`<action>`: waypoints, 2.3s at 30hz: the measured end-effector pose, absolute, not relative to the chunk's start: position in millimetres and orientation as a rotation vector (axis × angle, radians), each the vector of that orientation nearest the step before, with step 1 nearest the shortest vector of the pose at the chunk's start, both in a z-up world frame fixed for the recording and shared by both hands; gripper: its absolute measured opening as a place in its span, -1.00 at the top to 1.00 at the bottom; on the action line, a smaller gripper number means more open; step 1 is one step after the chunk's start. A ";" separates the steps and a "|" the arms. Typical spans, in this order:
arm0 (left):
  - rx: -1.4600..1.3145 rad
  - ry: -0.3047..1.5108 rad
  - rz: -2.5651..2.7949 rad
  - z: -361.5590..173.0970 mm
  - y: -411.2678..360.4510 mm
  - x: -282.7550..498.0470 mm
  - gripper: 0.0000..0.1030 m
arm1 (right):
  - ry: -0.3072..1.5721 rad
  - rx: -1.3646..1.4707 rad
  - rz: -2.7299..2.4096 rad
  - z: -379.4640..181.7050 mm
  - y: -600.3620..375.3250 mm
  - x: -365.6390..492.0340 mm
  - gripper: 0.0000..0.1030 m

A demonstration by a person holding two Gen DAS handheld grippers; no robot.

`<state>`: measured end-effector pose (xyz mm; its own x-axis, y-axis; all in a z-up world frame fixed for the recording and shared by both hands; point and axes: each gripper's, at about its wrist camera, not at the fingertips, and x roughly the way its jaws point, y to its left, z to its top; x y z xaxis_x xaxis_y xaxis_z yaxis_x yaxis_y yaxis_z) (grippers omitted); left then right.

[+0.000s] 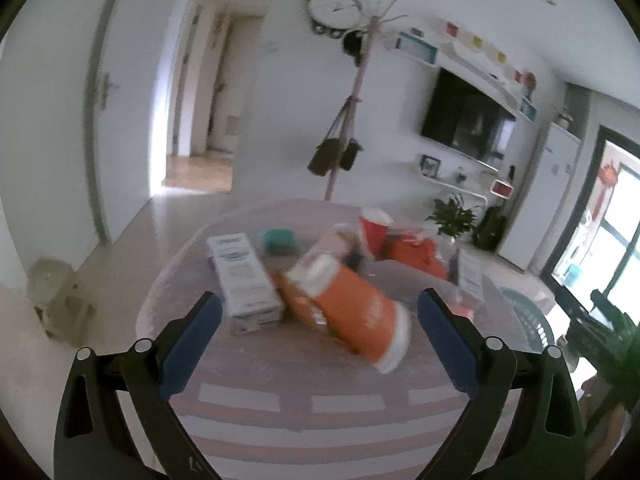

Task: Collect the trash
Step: 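Grasp the white milk carton with the left and right grippers together, then carry the milk carton to the teal basket and release it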

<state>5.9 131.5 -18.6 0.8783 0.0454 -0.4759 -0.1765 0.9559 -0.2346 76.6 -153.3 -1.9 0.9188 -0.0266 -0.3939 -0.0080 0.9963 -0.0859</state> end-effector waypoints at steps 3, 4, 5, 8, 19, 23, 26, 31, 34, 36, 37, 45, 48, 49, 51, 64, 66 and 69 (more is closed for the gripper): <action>-0.323 0.547 0.136 -25.3 158.0 20.7 -0.80 | 0.466 -0.062 0.043 -11.6 -150.3 98.7 -0.30; -0.361 0.573 0.144 -28.9 170.9 28.6 -0.78 | 0.496 -0.043 0.062 -15.1 -151.2 109.1 -0.17; -0.402 0.601 0.136 -33.0 183.3 38.1 -0.77 | 0.524 -0.026 0.074 -18.2 -152.1 120.0 -0.10; -0.472 0.666 0.138 -44.5 211.0 65.6 -0.67 | 0.578 0.011 0.091 -24.5 -153.4 146.6 0.14; -0.518 0.852 0.178 -89.4 239.6 156.0 -0.56 | 0.774 0.181 0.113 -42.3 -162.6 239.5 -0.26; -0.489 0.901 0.194 -101.0 239.5 170.9 -0.56 | 0.840 0.242 0.130 -49.2 -158.0 267.7 -0.45; -0.487 0.923 0.203 -105.9 240.1 178.7 -0.51 | 0.891 0.246 0.109 -57.9 -148.1 283.5 -0.45; -0.395 0.942 0.245 -106.3 231.1 184.5 -0.46 | 0.957 0.219 0.063 -76.3 -131.7 304.2 -0.45; -0.337 0.954 0.271 -106.0 225.9 185.0 -0.36 | 0.989 0.209 0.039 -87.6 -127.4 310.0 -0.44; -0.323 0.948 0.267 -104.0 224.5 183.7 -0.31 | 1.006 0.225 0.043 -93.8 -127.5 311.1 -0.35; -0.316 0.942 0.265 -102.9 224.7 182.6 -0.26 | 1.011 0.233 0.052 -95.6 -128.0 310.6 -0.24; -0.305 0.766 0.225 -65.5 223.4 162.1 -0.07 | 0.909 0.222 0.112 -70.7 -138.9 292.1 0.03; -0.300 0.695 0.212 -42.2 218.0 155.1 -0.07 | 0.859 0.238 0.134 -55.6 -146.4 282.4 0.04; -0.292 0.665 0.206 -31.7 214.9 151.5 -0.07 | 0.845 0.244 0.139 -51.3 -149.1 280.0 0.04; -0.271 0.622 0.186 -13.0 205.2 146.3 -0.07 | 0.817 0.250 0.142 -42.4 -155.4 274.4 0.04; -0.186 0.470 -0.026 59.4 88.4 148.4 -0.07 | 0.602 0.258 0.054 17.0 -229.9 230.2 0.04; -0.172 0.463 -0.062 62.1 64.3 155.5 -0.07 | 0.573 0.256 0.017 20.4 -247.6 225.5 0.04; -0.145 0.466 -0.128 64.5 15.5 174.0 -0.07 | 0.547 0.271 -0.044 18.4 -283.0 222.1 0.04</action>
